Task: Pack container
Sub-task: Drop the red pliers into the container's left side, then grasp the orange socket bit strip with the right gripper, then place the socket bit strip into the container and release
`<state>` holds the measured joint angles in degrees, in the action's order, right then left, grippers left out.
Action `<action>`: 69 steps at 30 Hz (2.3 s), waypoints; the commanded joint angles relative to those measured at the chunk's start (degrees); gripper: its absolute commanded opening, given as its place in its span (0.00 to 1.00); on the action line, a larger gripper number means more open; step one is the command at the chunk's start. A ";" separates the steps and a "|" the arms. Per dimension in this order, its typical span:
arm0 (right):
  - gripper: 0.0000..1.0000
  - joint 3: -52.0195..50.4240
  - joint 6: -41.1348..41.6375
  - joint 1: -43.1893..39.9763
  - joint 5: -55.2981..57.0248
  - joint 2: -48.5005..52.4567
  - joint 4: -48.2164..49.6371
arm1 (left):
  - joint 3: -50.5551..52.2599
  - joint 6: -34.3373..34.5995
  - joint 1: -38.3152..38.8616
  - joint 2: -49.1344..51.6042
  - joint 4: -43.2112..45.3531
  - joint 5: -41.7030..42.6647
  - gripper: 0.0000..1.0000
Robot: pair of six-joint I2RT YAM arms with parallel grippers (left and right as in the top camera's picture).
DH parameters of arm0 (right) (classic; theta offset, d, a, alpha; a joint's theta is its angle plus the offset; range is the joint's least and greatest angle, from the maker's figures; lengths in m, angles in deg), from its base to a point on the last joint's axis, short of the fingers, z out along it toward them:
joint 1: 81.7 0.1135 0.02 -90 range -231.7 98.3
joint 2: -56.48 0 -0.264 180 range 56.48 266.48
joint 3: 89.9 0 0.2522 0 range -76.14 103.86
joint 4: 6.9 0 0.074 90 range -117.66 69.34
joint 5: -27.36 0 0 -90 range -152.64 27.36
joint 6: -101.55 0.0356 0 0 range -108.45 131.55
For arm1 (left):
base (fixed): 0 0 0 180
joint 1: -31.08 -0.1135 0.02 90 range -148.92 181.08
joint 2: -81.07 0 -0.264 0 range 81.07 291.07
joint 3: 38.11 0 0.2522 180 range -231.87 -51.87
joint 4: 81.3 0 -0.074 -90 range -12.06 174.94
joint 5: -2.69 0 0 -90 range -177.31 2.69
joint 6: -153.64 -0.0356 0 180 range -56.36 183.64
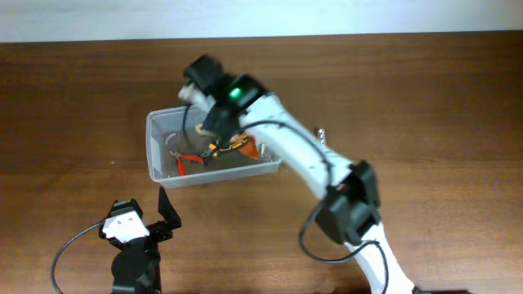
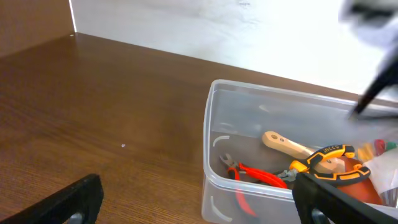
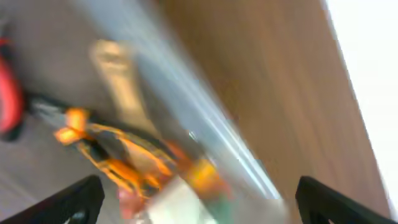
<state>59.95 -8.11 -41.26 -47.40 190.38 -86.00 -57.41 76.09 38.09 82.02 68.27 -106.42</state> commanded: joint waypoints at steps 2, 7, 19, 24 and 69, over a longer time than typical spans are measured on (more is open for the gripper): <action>0.99 6.49 21.46 -10.88 0.20 -9.88 -7.56 | 0.22 -0.50 0.24 -0.26 -0.04 -0.22 0.99; 1.00 4.98 35.47 -24.96 -9.38 -9.81 -15.63 | 0.22 -0.50 0.24 -0.26 -0.04 -0.22 0.99; 0.82 -22.60 27.89 -34.95 -25.77 -7.04 -10.51 | 0.20 -0.50 0.24 -0.26 -0.04 -0.22 0.99; 0.81 -31.43 22.88 -31.41 -21.97 -7.04 -4.68 | 0.22 -0.50 0.24 -0.26 -0.04 -0.22 0.99; 0.04 -12.15 -18.71 -5.38 -28.59 -12.92 3.56 | 0.22 -0.50 0.24 -0.26 -0.04 -0.20 0.99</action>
<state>49.31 -7.76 -50.44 -73.36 175.96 -82.75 -57.41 76.09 38.09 82.02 68.27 -106.42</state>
